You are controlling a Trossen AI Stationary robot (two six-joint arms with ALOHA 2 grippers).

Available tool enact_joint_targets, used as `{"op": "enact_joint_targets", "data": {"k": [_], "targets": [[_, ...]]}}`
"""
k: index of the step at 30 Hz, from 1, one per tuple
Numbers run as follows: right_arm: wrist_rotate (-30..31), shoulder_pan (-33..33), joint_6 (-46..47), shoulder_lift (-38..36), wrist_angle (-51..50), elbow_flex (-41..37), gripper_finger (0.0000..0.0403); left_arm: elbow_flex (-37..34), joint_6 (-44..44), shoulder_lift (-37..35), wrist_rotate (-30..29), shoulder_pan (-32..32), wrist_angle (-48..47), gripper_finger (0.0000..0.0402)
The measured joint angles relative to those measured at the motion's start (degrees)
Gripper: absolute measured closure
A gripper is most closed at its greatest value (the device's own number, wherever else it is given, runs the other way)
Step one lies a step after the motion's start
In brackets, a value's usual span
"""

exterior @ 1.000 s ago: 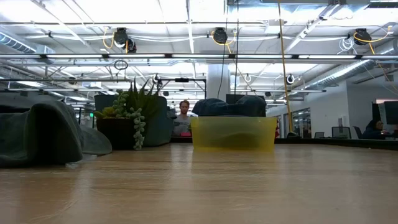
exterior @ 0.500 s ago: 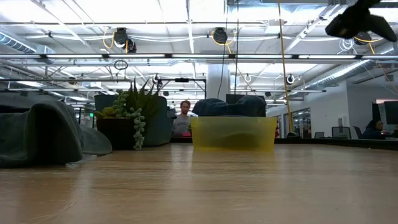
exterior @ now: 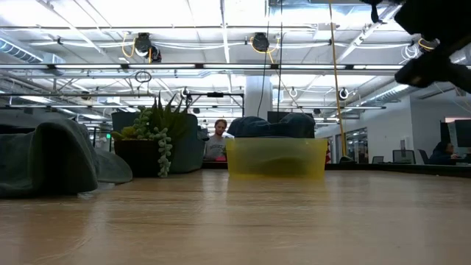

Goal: Pick & Place hat
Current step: Put the bottom black cap into the blue bin

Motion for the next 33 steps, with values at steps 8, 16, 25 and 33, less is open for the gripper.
{"op": "enact_joint_targets", "data": {"k": [8, 16, 25, 33], "targets": [[-2.77, 0.13, 0.68, -1.19, 5.96, -7.25, 0.0122, 0.0, 2.16, 0.0, 0.02, 0.0, -0.01, 0.0024], [-4.34, 0.13, 1.34, -1.21, 10.67, -12.72, 0.0122, 0.0, 1.66, 0.0, 0.02, 0.01, -0.02, 0.0022], [-6.16, 0.15, 5.38, -1.21, 19.35, -17.14, 0.0122, 0.0, 1.34, 0.0, 0.03, 0.0, 0.0, 0.0023], [-8.75, 2.63, 7.86, -1.18, 25.17, -21.55, 0.0122, 0.0, 1.59, 0.0, 0.04, 0.0, 0.0, 0.0023]]}}
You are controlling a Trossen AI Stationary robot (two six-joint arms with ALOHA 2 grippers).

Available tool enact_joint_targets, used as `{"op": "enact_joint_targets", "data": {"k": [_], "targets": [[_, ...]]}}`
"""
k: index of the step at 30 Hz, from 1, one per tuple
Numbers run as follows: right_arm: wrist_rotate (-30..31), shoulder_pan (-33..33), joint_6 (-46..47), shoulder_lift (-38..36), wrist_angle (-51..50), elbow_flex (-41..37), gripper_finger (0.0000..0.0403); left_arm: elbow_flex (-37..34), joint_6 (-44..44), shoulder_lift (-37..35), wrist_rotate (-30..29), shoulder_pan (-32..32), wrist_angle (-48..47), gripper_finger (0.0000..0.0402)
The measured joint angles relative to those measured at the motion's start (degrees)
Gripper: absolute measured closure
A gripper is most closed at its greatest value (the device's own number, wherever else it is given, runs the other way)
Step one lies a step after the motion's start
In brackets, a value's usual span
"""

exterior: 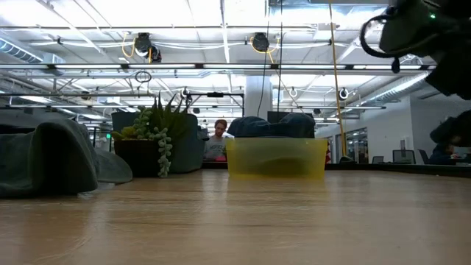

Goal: Pick & Place hat
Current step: Put the bottom black cap into the blue bin

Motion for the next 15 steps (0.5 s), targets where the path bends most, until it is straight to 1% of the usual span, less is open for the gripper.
{"op": "enact_joint_targets", "data": {"k": [5, 15], "targets": [[-1.5, 2.96, 4.45, 0.02, 5.35, -2.36, 0.0122, 0.0, -0.03, 0.0, 0.0, -0.01, 0.0, 0.0023], [-1.41, 9.59, 11.98, 0.02, 9.04, -5.48, 0.0122, 0.0, 0.02, 0.0, 0.0, -0.01, 0.0, 0.0023]]}}
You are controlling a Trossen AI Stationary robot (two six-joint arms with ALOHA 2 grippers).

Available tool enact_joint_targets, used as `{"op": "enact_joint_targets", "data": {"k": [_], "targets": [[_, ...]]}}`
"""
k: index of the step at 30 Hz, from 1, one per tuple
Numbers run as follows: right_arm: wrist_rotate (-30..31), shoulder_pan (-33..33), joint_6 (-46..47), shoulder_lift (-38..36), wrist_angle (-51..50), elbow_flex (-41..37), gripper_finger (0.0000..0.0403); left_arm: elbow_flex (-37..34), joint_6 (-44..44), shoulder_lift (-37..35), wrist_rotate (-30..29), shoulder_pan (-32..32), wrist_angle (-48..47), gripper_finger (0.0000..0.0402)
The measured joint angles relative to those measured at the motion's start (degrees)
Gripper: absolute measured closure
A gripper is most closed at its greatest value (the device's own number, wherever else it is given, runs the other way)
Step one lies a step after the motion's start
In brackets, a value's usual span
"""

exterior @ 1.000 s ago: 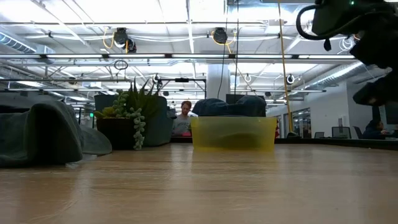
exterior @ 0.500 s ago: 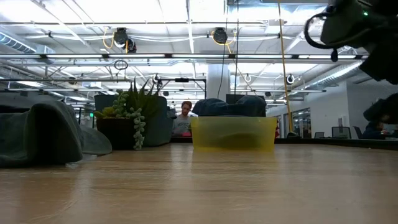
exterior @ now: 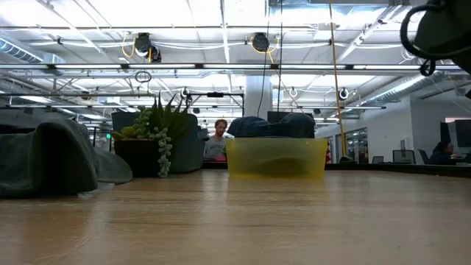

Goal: Pick & Place hat
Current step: Put the bottom black cap into the blue bin

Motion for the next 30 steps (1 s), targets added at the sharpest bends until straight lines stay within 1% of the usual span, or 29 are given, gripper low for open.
{"op": "enact_joint_targets", "data": {"k": [7, 10, 16, 20, 30], "targets": [[-0.27, 2.49, 7.77, -0.13, 9.84, -4.27, 0.0122, 0.0, 0.06, 0.0, 0.0, 0.0, 0.0, 0.0023], [-0.62, 2.64, 9.51, -0.17, 11.96, -5.64, 0.0122, 0.0, 0.07, 0.0, 0.0, 0.01, 0.0, 0.0023], [-0.24, 2.67, 8.74, -0.13, 11.96, -6.61, 0.0122, 0.0, 0.08, 0.0, 0.0, 0.02, 0.0, 0.0023], [0.39, 2.67, 9.8, -0.11, 11.99, -6.61, 0.0125, 0.0, -0.07, 0.0, 0.0, 0.0, 0.0, 0.0023], [1.55, 2.67, 10.84, -0.04, 12.08, -6.69, 0.0171, 0.0, -0.08, 0.0, 0.0, 0.0, -0.02, 0.0023]]}}
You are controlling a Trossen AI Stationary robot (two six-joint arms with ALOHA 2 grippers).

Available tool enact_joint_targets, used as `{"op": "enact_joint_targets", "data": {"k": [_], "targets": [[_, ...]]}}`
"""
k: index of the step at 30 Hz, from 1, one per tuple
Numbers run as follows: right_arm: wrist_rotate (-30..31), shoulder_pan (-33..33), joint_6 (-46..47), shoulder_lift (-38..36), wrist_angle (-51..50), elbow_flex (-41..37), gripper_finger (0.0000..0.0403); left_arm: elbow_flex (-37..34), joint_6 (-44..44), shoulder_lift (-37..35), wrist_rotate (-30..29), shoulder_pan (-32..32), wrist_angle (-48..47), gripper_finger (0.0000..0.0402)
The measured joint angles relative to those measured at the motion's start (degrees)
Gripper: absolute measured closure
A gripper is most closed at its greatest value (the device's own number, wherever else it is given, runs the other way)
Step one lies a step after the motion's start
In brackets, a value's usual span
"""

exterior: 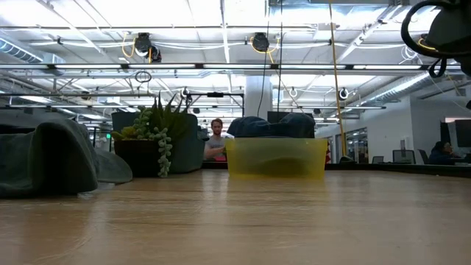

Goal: Pick & Place hat
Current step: Put the bottom black cap into the blue bin

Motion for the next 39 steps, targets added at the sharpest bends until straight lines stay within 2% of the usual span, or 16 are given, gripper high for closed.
{"op": "enact_joint_targets", "data": {"k": [10, 16, 20, 31, 39], "targets": [[1.55, -0.02, 1.02, 0.04, 0.13, -0.05, 0.0258, 0.0, -0.13, 0.0, 0.01, 0.01, 0.0, 0.0023], [2.34, -0.04, 5.64, 0.13, 1.5, -0.17, 0.0333, 0.0, -0.98, 0.0, 0.03, 0.0, -0.01, 0.0023], [2.45, -0.09, 9.33, 0.23, 6.4, -0.29, 0.0391, 0.0, -1.56, 0.0, 0.07, 0.02, -0.02, 0.0023], [9.13, -0.24, 21.55, -1.04, 23.4, -0.2, 0.0401, 0.0, -1.62, 0.0, 0.05, 0.02, -0.02, 0.0023], [14.72, -1.51, 27.38, -9.45, 30.72, -0.16, 0.0402, 0.0, -1.6, 0.0, 0.06, 0.0, -0.02, 0.0023]]}}
